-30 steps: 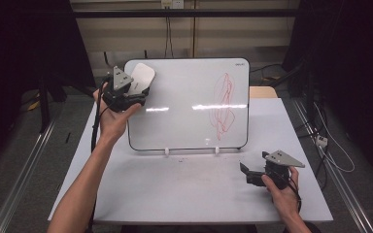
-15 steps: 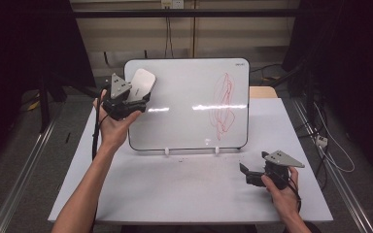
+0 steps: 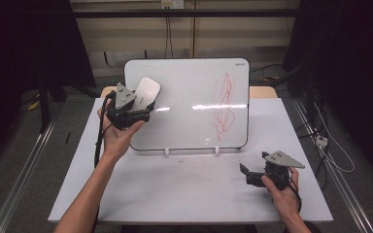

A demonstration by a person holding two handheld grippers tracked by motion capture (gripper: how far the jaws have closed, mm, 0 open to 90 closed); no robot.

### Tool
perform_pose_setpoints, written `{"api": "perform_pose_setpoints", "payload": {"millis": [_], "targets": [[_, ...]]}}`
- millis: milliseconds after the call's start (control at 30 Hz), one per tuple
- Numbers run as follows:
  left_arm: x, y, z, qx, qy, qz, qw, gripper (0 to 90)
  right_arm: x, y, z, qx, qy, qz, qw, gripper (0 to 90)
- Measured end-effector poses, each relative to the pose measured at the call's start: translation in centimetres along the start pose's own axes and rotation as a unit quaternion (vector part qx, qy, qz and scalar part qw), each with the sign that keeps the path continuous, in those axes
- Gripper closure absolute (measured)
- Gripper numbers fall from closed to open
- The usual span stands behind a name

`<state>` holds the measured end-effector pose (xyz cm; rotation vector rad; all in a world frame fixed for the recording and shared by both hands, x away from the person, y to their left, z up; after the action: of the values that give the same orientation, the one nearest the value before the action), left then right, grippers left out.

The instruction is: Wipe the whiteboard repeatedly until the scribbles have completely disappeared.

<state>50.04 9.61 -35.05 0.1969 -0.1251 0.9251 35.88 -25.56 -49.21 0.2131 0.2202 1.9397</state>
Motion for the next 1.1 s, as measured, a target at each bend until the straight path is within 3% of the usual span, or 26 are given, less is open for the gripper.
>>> {"api": "perform_pose_setpoints", "payload": {"millis": [333, 733, 1100], "targets": [[-2.2, -0.6, 0.2, 0.002, -0.008, -0.030, 0.9995, 31.1, -0.2, 0.4, -0.1, 0.001, 0.001, -0.009, 1.0000, 6.0], [-5.9, -3.5, 1.6, 0.002, -0.028, -0.059, 0.9978, 31.1, -0.3, 0.5, -0.1, -0.002, 0.003, -0.005, 1.0000, 6.0], [-7.1, -5.8, 2.9, -0.002, -0.043, -0.061, 0.9972, 31.2, -0.2, 0.4, -0.1, -0.001, 0.003, -0.002, 1.0000, 6.0]]}}
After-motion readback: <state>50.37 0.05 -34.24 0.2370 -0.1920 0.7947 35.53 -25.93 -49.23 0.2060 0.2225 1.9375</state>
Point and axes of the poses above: each handheld gripper's, and its own axes: y roughly backward along the jaws, z roughly out of its top, x roughly to its left, the point moved 8 cm from there along -y, roughly forward along the jaws, and after that the axes turned 14 degrees about -x, right-handed, at the moved point
